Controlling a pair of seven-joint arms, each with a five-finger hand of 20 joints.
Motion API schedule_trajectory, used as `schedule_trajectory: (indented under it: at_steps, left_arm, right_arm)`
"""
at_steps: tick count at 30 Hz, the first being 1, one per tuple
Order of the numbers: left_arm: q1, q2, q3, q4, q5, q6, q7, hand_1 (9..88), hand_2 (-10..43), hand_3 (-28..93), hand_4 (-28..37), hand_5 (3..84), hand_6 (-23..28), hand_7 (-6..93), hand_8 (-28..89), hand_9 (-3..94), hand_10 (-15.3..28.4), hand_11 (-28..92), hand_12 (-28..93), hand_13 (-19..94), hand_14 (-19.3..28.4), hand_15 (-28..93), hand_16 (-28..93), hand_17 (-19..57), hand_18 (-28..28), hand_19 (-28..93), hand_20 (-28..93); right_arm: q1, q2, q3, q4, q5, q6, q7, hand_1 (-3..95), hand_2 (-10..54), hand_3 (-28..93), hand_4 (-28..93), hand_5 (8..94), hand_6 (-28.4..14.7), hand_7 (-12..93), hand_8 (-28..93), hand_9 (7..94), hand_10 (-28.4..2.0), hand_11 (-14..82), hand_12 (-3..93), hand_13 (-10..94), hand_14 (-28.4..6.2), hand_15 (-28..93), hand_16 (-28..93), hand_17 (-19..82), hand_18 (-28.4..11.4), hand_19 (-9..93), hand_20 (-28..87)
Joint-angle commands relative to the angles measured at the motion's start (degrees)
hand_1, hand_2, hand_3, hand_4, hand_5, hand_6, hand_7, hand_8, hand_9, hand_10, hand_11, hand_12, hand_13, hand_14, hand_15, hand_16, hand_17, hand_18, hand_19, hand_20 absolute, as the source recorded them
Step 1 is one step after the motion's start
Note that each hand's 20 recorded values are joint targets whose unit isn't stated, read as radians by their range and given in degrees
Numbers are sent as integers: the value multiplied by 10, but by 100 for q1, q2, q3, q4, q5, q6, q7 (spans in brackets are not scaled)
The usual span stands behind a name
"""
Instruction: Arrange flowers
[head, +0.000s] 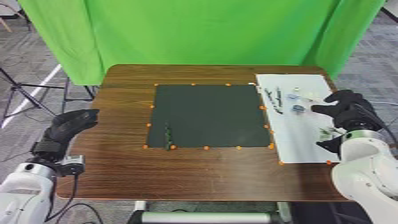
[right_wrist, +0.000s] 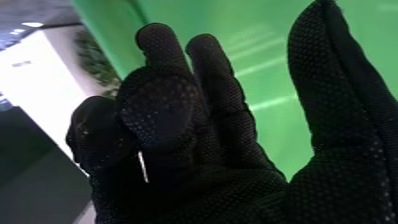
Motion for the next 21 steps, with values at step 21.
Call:
schedule_trajectory:
  at_steps: [21]
  left_arm:
    - [87,-149,-123,-109,235,-378,-286,317,30,580,-198,436,47,174,-70,411,159,190,97,356,196,189,-44,86,139,125,129]
  right_arm:
    - [-614,245,-92,845,-361,267,445,551,-95,496,-106,631,-30,256,189,808,-119,249,392,872,-23,626,368,592,-151,932,494]
